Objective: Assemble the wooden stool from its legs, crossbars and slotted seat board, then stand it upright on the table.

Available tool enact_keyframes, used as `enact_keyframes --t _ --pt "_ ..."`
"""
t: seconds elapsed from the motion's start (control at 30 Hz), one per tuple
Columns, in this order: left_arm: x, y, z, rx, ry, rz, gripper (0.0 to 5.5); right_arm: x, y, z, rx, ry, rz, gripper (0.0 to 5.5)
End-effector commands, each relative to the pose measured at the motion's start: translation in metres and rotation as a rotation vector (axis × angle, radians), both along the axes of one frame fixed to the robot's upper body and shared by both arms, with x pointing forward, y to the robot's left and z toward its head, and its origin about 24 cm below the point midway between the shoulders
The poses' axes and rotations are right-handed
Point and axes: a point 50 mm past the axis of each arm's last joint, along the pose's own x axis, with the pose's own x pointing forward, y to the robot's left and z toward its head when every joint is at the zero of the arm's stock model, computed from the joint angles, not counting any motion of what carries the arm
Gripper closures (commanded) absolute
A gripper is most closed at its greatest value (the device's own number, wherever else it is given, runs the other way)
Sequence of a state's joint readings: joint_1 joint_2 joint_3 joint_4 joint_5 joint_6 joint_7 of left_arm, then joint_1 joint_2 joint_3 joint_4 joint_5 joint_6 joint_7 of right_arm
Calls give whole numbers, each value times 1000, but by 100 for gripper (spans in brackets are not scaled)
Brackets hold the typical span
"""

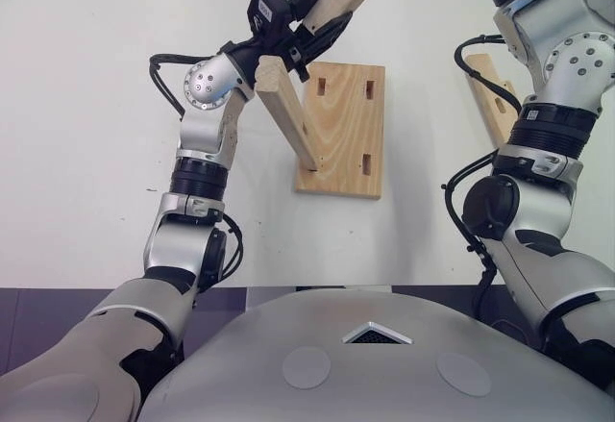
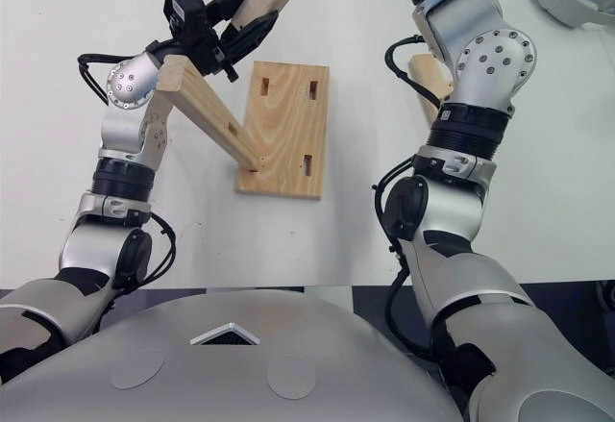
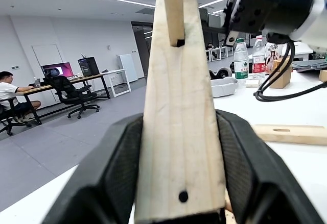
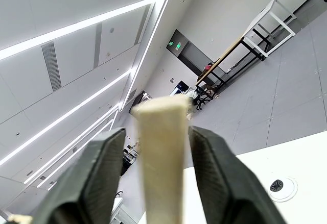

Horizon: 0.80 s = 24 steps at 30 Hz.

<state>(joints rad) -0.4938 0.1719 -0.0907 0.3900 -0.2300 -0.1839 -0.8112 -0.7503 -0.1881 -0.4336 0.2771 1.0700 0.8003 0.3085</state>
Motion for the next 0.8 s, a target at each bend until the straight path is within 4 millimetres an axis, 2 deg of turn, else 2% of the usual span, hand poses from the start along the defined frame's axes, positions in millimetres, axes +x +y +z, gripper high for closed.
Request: enact_keyframes --t 0.03,0.1,0.27,0.33,0.37,0.5,0.6,0.67,0.73,0.8 --pt "4 0 7 42 -47 -12 342 -1 -6 4 -3 -8 -39 411" --pt "5 1 7 40 -50 -6 342 -2 -8 4 -5 -13 -58 439" --pt "8 1 8 43 -59 18 342 -9 -11 0 -102 -4 -105 444" --pt "9 0 6 61 -47 12 342 -11 -17 0 -127 -1 -177 446" --pt "10 0 5 73 -41 13 305 -10 -21 0 -137 11 -226 446" --pt "13 5 1 97 -28 58 238 -15 -38 14 -130 3 -397 448" --pt "12 24 -6 108 2 125 186 -39 -55 10 -103 58 -551 448" --pt "5 45 -15 156 34 187 149 -60 -57 7 -76 93 -602 448" --pt "-16 80 -34 322 104 268 131 -88 -52 1 -47 147 -624 448" --pt "-47 106 -47 485 192 269 131 -114 -43 -5 -30 200 -613 448"
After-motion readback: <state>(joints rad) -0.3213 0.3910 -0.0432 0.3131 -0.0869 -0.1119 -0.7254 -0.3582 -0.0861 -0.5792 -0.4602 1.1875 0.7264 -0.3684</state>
